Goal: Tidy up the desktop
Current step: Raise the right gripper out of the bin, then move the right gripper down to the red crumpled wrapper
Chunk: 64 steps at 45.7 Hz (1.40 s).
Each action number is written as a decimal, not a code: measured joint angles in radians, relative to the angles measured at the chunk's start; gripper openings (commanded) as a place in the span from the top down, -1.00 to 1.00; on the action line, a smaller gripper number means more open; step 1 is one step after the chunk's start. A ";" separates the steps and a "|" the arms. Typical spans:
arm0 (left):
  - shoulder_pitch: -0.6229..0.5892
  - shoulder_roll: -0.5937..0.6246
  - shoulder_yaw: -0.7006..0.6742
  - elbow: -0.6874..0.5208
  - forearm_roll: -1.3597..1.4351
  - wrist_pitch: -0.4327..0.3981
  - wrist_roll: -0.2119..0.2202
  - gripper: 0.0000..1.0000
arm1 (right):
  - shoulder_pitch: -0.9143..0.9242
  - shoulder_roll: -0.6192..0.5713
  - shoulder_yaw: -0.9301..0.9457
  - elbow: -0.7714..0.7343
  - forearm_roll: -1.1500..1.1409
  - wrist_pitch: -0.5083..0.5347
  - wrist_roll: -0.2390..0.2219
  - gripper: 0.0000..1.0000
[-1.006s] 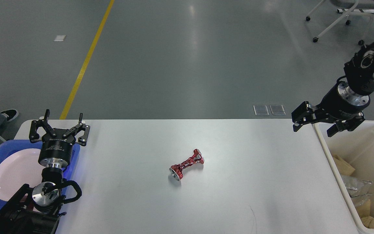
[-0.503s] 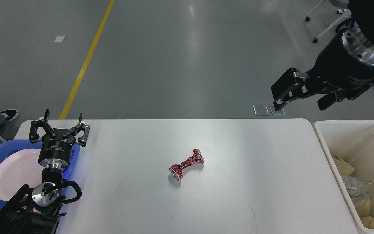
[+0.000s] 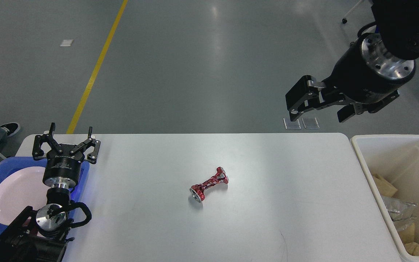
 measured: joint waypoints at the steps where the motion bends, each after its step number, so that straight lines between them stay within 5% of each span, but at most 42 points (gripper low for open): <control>1: 0.000 0.000 0.000 0.000 0.000 0.000 0.000 -0.93 | -0.019 0.004 0.002 -0.002 0.000 -0.016 0.000 -0.92; 20: 0.000 0.000 0.000 0.000 0.000 0.000 0.000 -0.93 | -0.567 0.066 0.237 -0.160 0.002 -0.336 -0.001 -0.87; 26: 0.000 0.000 0.000 0.000 0.000 0.000 0.000 -0.93 | -0.758 0.127 0.328 -0.263 0.049 -0.363 -0.002 -0.73; 45: 0.000 0.000 0.000 0.000 0.000 0.000 0.000 -0.93 | -1.177 0.273 0.570 -0.586 0.102 -0.459 -0.002 -0.74; 64: 0.000 0.000 0.000 0.000 0.000 0.000 0.000 -0.93 | -1.437 0.510 0.619 -1.000 0.103 -0.467 -0.001 -0.58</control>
